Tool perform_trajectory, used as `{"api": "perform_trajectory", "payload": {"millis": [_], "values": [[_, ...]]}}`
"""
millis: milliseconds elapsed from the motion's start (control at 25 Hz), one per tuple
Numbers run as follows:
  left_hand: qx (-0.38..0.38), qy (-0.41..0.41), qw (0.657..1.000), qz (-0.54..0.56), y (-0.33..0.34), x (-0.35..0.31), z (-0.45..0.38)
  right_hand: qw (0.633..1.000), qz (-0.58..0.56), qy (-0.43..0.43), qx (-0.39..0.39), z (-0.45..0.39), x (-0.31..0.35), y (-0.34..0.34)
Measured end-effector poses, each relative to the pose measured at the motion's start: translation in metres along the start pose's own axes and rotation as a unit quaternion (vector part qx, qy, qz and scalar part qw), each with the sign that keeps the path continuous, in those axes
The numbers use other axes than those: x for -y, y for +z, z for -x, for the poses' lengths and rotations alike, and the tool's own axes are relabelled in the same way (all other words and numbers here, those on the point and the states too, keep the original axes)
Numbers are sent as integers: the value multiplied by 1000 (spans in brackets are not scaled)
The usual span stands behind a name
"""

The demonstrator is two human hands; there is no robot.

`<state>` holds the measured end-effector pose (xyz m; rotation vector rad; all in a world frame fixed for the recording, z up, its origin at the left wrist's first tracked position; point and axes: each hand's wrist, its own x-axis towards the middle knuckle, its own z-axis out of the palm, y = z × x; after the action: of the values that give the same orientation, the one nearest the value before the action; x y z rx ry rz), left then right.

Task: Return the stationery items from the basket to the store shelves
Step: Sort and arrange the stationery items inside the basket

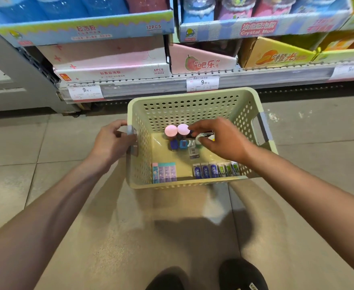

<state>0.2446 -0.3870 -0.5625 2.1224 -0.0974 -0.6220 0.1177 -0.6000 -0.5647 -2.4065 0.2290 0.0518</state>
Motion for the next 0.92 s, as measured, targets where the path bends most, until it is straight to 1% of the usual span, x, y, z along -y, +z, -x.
{"api": "perform_trajectory", "payload": {"millis": [120,240,360,440,560,720,840,920], "values": [[39,-18,999,4,0,2,3,996,84,19,-35,16,-15,-15],[76,-36,996,35,1,4,9,990,112,47,-76,33,-26,-26],[99,-43,992,59,4,5,14,978,163,87,-101,44,-39,-32],[109,-46,991,61,5,5,14,972,163,125,-118,50,-48,-33],[117,-59,988,85,6,5,10,971,54,182,-146,59,-56,-32],[129,-94,976,146,10,6,11,959,-91,218,-158,63,-69,-24],[143,-106,969,171,12,6,12,923,-243,252,-158,64,-74,-20],[145,-106,968,174,10,6,12,900,-301,267,-165,64,-74,-20]]}}
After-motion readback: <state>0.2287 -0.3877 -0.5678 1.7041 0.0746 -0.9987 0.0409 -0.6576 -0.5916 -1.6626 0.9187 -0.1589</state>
